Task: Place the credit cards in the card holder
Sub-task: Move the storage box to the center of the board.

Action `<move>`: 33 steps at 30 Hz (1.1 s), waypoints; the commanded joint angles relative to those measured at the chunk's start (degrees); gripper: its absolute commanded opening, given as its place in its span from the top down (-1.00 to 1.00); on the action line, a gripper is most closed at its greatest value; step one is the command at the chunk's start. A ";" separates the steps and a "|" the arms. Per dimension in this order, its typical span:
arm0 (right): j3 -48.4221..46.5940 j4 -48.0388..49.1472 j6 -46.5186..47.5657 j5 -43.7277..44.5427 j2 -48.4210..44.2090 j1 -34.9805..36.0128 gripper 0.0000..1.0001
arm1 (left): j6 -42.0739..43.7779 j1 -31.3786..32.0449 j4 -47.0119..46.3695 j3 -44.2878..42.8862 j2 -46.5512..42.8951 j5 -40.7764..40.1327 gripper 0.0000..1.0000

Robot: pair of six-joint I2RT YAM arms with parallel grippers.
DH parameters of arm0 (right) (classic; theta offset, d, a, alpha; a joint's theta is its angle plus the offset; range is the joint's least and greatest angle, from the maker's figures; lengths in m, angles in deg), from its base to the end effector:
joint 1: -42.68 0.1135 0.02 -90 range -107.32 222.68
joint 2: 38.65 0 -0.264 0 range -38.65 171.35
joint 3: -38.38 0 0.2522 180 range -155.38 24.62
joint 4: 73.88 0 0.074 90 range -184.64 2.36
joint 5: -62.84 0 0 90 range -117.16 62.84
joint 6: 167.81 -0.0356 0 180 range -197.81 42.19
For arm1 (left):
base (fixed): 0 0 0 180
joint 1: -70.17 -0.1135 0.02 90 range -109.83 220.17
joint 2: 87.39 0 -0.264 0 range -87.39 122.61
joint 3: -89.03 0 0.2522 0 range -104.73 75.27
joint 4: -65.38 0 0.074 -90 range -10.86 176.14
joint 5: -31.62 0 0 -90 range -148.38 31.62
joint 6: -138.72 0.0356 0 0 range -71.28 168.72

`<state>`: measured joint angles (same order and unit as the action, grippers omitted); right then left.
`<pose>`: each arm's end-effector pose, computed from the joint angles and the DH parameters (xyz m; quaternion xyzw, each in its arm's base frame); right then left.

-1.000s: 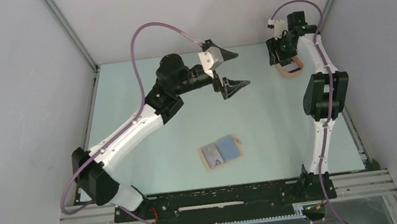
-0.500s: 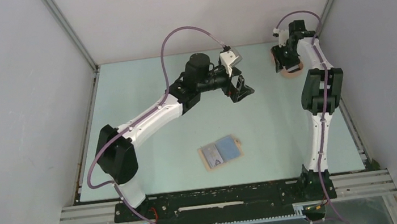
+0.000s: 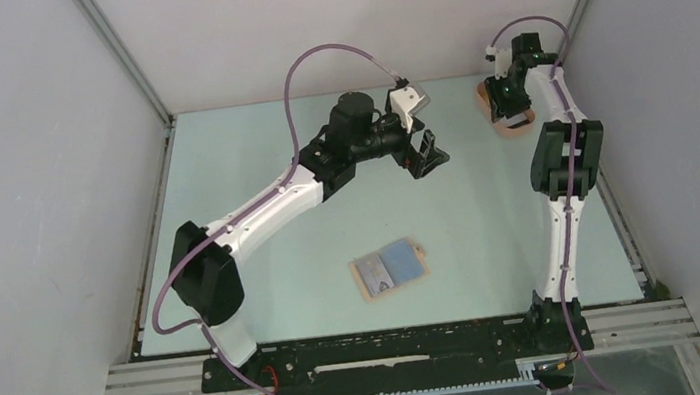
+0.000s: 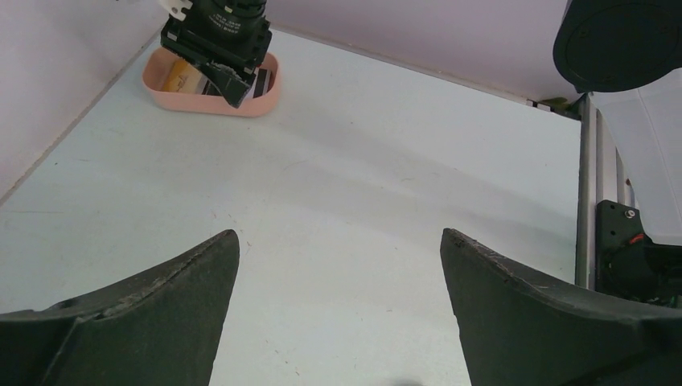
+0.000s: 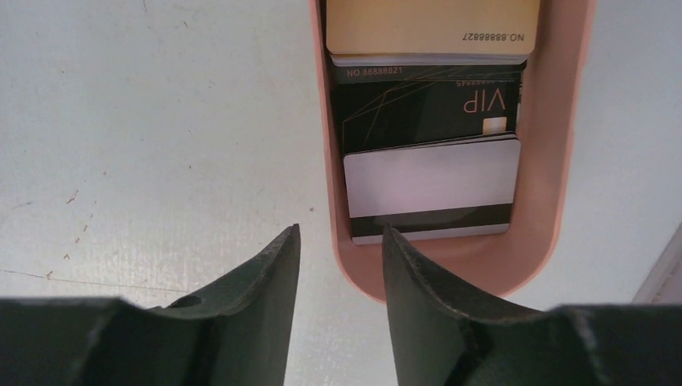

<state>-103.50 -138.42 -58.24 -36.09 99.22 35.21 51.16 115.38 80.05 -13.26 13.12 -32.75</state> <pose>0.5174 -0.0623 0.2132 -0.1213 0.9567 0.0139 0.2642 0.2875 -0.3115 0.3572 0.4345 0.6417 -0.3831 0.5027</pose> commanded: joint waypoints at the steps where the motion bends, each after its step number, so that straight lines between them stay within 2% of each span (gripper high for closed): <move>1: -2.14 -0.22 -0.54 -0.80 1.24 0.16 0.06 | 0.09 0.38 0.32 -3.91 0.12 -0.08 -1.00; 9: -2.06 -0.87 0.18 -1.14 1.89 0.17 0.32 | 0.02 0.37 0.37 -4.02 0.46 0.23 -1.00; 17: 1.85 -1.80 2.51 -4.71 -0.95 0.41 0.80 | -0.02 0.38 0.33 -4.19 0.76 0.74 -1.00; 22: 14.45 0.70 5.83 -8.18 -8.32 0.70 1.00 | 0.25 0.36 0.32 -3.81 0.35 1.17 -1.00; 28: 30.76 1.36 12.58 -12.58 -20.24 1.50 1.00 | 1.98 0.26 0.32 -2.18 -1.48 -0.84 -1.00; 33: 50.18 4.32 23.00 -10.52 -33.33 5.47 1.00 | 3.36 0.10 -1.92 1.03 -4.20 -1.65 -1.00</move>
<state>-64.46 -133.27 -45.17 -45.34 76.75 36.85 52.27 115.47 81.01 -13.33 13.71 -33.15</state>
